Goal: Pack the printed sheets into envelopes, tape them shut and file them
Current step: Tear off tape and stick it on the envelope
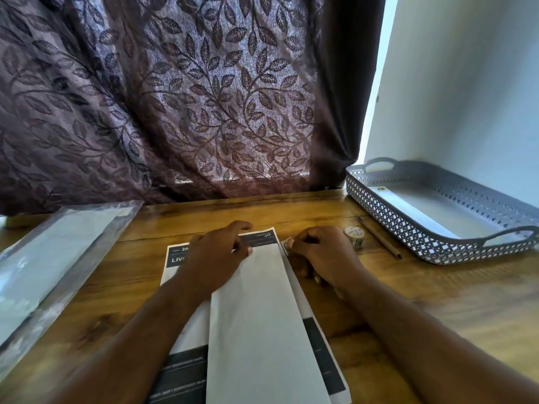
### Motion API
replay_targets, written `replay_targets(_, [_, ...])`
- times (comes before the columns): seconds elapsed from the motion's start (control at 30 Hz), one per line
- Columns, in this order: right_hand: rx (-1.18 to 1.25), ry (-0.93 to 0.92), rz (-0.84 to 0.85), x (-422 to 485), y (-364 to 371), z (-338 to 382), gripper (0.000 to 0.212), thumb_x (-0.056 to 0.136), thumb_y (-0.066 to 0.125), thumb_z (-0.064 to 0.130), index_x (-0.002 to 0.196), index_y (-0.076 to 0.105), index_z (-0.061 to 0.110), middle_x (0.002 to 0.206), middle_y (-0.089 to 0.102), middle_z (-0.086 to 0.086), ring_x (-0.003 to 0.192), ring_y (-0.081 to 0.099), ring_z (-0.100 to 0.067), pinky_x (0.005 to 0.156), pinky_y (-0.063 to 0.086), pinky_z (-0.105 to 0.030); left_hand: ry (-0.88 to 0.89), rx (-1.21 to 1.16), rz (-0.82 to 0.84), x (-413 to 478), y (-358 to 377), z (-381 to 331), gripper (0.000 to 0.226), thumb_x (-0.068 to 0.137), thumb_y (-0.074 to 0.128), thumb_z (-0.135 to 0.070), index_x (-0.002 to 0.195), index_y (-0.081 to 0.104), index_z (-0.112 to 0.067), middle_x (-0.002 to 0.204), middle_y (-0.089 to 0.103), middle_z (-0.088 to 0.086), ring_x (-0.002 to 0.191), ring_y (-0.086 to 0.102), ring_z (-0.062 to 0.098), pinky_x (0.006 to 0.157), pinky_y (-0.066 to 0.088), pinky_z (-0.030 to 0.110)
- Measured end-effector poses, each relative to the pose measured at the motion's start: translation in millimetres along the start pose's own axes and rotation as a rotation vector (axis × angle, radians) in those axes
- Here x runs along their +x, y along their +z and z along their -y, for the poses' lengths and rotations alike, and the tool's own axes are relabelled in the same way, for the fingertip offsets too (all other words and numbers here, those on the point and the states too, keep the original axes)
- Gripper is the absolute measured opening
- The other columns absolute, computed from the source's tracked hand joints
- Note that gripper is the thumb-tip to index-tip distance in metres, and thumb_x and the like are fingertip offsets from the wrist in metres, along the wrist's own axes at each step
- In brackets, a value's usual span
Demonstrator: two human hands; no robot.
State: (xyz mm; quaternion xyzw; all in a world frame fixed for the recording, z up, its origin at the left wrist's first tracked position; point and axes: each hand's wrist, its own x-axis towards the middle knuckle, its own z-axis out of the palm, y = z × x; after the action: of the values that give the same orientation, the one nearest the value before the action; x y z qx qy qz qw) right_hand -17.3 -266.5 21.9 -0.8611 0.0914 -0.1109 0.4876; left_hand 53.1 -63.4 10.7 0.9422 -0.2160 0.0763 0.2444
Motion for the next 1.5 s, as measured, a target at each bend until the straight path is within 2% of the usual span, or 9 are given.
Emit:
replay_targets(0.13, [-0.061,0.061,0.012,14.3,11.7,2.5,0.020,0.091,0.074,0.030,0.077,0.075,0.016,0.060,0.068,0.000,0.039,0.052,-0.008,0.041,0.040,-0.020,0.003,-0.006,-0.015,1.9,5.0,2.2,0.030,0.099,0.056,-0.037,0.129,0.053,-0.038,0.083,0.058,-0.017,0.092,0.062,0.015,0.099,0.045,0.045])
replay_targets(0.3, [-0.099,0.051,0.018,28.1,25.3,8.5,0.016,0.084,0.080,0.029,0.075,0.077,0.016,0.058,0.064,0.001,0.052,0.052,-0.014,0.051,0.041,-0.028,0.036,-0.007,-0.076,1.8,5.6,0.1,0.031,0.100,0.056,-0.035,0.131,0.052,-0.035,0.098,0.072,-0.009,0.085,0.063,0.012,0.087,0.048,0.034])
replay_targets(0.47, [-0.263,-0.028,-0.021,28.3,37.0,8.5,0.013,0.079,0.080,0.030,0.072,0.076,0.019,0.067,0.070,0.005,0.066,0.066,-0.015,0.053,0.046,-0.029,0.100,0.175,-0.109,0.1,11.0,0.0,0.030,0.100,0.052,-0.039,0.130,0.052,-0.039,0.114,0.062,-0.012,0.107,0.058,0.012,0.095,0.038,0.038])
replay_targets(0.57, [-0.311,-0.041,-0.057,28.7,41.3,6.7,0.018,0.079,0.079,0.031,0.067,0.074,0.018,0.063,0.068,0.004,0.063,0.065,-0.016,0.052,0.047,-0.032,0.152,0.199,-0.127,2.9,15.3,1.6,0.026,0.101,0.053,-0.031,0.126,0.057,-0.036,0.120,0.060,-0.010,0.113,0.055,0.017,0.095,0.039,0.040])
replay_targets(0.7, [-0.343,-0.058,-0.076,28.2,43.1,4.9,0.020,0.076,0.080,0.032,0.067,0.073,0.015,0.064,0.068,0.002,0.065,0.065,-0.020,0.056,0.053,-0.039,0.202,0.124,-0.106,2.5,15.7,5.1,0.025,0.098,0.059,-0.019,0.122,0.063,-0.028,0.117,0.059,-0.003,0.110,0.052,0.020,0.089,0.043,0.036])
replay_targets(0.8, [-0.352,-0.065,-0.079,27.4,43.9,5.1,0.021,0.075,0.080,0.032,0.066,0.072,0.015,0.064,0.068,0.000,0.065,0.065,-0.022,0.056,0.054,-0.042,0.188,0.037,-0.083,4.4,15.3,6.5,0.023,0.098,0.060,-0.019,0.120,0.065,-0.025,0.116,0.060,-0.002,0.109,0.052,0.018,0.078,0.031,0.025])
replay_targets(0.97, [-0.356,-0.070,-0.071,25.8,45.7,7.1,0.021,0.074,0.081,0.032,0.065,0.071,0.016,0.062,0.064,0.003,0.062,0.062,-0.021,0.051,0.043,-0.033,0.198,-0.008,-0.074,4.7,16.5,10.4,0.023,0.099,0.058,-0.017,0.119,0.066,-0.022,0.115,0.060,0.000,0.104,0.054,0.018,0.075,0.030,0.022])
replay_targets(1.2, [-0.369,-0.097,-0.074,23.8,46.4,8.8,0.021,0.080,0.079,0.030,0.066,0.069,0.018,0.059,0.060,0.005,0.055,0.055,-0.015,0.047,0.036,-0.025,0.214,-0.072,-0.090,7.5,19.2,12.8,0.023,0.104,0.047,-0.022,0.114,0.067,-0.019,0.106,0.062,0.002,0.097,0.055,0.019,0.082,0.041,0.034])
replay_targets(1.5, [-0.337,-0.089,-0.067,21.5,44.4,11.5,0.028,0.074,0.083,0.036,0.061,0.068,0.016,0.054,0.057,0.006,0.054,0.052,-0.015,0.047,0.032,-0.025,0.245,-0.098,-0.121,6.2,18.8,9.7,0.019,0.094,0.065,-0.031,0.111,0.067,-0.022,0.091,0.049,-0.011,0.083,0.046,0.008,0.069,0.028,0.021])
